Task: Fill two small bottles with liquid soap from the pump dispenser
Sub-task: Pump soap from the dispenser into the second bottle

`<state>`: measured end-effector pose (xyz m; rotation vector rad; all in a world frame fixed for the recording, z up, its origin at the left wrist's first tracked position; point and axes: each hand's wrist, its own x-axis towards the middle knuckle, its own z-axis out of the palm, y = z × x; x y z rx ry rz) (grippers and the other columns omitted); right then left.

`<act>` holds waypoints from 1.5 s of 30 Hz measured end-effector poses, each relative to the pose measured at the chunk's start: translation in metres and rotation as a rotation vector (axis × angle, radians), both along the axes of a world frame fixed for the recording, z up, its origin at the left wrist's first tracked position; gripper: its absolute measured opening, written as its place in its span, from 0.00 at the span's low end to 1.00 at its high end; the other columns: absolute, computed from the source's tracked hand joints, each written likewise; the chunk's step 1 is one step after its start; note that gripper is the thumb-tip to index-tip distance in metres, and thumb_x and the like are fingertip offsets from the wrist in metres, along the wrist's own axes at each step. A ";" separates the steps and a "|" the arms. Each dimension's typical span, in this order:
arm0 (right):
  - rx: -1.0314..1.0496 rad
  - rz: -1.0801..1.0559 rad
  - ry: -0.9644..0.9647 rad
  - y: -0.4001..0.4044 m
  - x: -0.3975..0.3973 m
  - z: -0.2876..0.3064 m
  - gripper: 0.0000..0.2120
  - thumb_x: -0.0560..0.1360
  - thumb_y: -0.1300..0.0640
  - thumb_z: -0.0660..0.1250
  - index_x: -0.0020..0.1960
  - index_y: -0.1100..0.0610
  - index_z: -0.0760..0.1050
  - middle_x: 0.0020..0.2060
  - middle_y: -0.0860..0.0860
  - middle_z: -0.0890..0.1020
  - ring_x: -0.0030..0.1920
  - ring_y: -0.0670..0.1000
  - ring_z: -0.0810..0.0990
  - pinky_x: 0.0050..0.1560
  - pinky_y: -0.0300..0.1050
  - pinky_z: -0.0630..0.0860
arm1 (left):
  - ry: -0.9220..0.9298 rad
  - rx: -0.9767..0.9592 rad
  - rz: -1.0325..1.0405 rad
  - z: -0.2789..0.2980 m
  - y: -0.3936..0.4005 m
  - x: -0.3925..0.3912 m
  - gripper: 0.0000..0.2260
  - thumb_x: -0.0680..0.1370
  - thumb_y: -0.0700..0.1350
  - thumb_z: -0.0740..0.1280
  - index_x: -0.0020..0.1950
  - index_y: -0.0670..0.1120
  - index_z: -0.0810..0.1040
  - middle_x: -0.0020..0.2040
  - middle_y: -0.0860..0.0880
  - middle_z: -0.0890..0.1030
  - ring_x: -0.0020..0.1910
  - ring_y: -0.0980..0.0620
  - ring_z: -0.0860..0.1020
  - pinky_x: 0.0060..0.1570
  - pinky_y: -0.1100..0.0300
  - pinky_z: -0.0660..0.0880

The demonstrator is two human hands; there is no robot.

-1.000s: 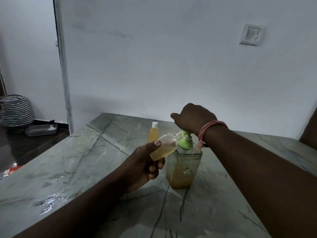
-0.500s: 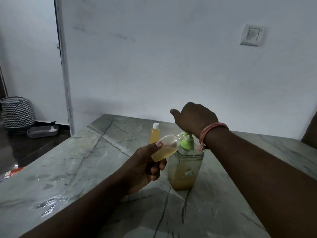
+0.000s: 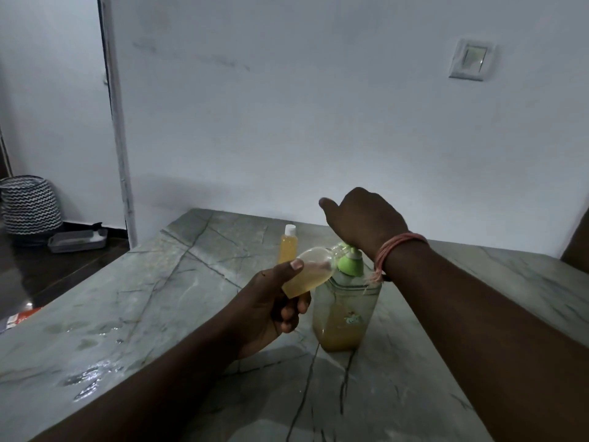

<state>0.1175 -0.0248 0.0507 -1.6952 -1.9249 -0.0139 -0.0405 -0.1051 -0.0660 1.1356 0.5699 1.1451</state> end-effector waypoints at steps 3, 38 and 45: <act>-0.027 0.006 0.094 0.002 0.001 -0.009 0.23 0.76 0.38 0.58 0.33 0.55 0.68 0.33 0.53 0.75 0.42 0.59 0.77 0.43 0.47 0.70 | 0.008 0.008 0.011 -0.002 0.002 0.000 0.29 0.71 0.57 0.70 0.66 0.41 0.74 0.33 0.45 0.75 0.24 0.57 0.68 0.23 0.65 0.68; 0.064 0.029 -0.184 -0.015 -0.005 0.005 0.19 0.77 0.42 0.60 0.34 0.53 0.66 0.32 0.49 0.71 0.39 0.56 0.74 0.40 0.45 0.67 | 0.033 -0.019 0.043 0.001 -0.003 0.002 0.28 0.74 0.55 0.68 0.69 0.41 0.71 0.33 0.45 0.74 0.24 0.56 0.67 0.24 0.65 0.67; 0.062 0.021 -0.038 -0.010 -0.003 -0.004 0.18 0.77 0.44 0.61 0.34 0.55 0.68 0.32 0.51 0.74 0.37 0.56 0.75 0.37 0.45 0.66 | 0.030 -0.022 0.057 -0.001 -0.001 0.002 0.25 0.75 0.55 0.65 0.68 0.42 0.72 0.33 0.45 0.74 0.24 0.57 0.67 0.24 0.65 0.67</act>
